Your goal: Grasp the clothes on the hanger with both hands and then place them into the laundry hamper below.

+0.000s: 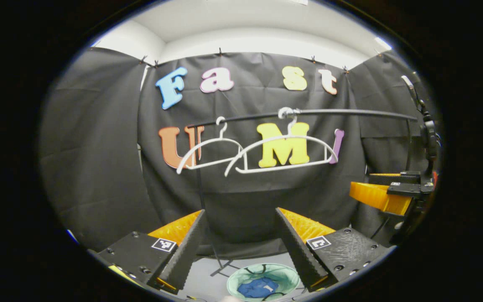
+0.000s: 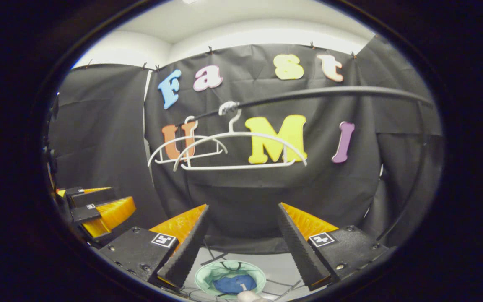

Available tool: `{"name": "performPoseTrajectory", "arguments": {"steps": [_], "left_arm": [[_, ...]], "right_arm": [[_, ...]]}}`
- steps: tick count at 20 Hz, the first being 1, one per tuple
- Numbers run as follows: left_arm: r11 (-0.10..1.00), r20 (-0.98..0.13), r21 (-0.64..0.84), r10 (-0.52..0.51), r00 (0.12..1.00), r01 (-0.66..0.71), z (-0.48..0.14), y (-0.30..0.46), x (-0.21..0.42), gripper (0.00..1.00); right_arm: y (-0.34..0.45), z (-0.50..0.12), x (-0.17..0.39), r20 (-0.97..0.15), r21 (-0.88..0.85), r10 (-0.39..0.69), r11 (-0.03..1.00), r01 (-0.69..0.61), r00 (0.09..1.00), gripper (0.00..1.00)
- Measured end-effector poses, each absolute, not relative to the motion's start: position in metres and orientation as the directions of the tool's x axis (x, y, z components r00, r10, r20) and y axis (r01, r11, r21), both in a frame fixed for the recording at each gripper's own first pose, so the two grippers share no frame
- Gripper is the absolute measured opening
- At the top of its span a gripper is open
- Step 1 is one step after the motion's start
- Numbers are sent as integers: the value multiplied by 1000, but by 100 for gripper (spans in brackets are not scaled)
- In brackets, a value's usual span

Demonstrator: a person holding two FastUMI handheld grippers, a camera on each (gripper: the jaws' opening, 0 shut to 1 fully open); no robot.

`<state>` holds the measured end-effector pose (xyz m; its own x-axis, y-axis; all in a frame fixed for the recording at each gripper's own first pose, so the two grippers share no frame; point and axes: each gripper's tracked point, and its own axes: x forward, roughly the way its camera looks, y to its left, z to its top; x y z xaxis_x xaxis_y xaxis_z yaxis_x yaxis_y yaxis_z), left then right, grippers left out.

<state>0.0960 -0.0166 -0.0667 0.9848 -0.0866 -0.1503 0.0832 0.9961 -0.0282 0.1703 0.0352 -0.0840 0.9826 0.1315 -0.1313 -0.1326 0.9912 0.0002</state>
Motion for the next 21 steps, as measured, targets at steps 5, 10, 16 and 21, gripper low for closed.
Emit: {"name": "performPoseTrajectory", "arguments": {"steps": [5,10,16,21], "left_arm": [[998,-89,5,-66,994,67,-28,12,56,98],[1000,-44,25,-6,999,7,-6,27,24,98],[998,-22,17,57,998,-57,0,15,-2,98],[998,-11,14,64,998,-64,3,7,-7,98]], "right_arm": [[32,-51,121,-66,11,77,997,-77,995,99],[13,-36,83,-27,27,47,999,-46,999,99],[-13,-32,60,-12,17,46,999,-46,999,99],[-15,-26,57,-3,6,64,998,-64,998,99]]}}
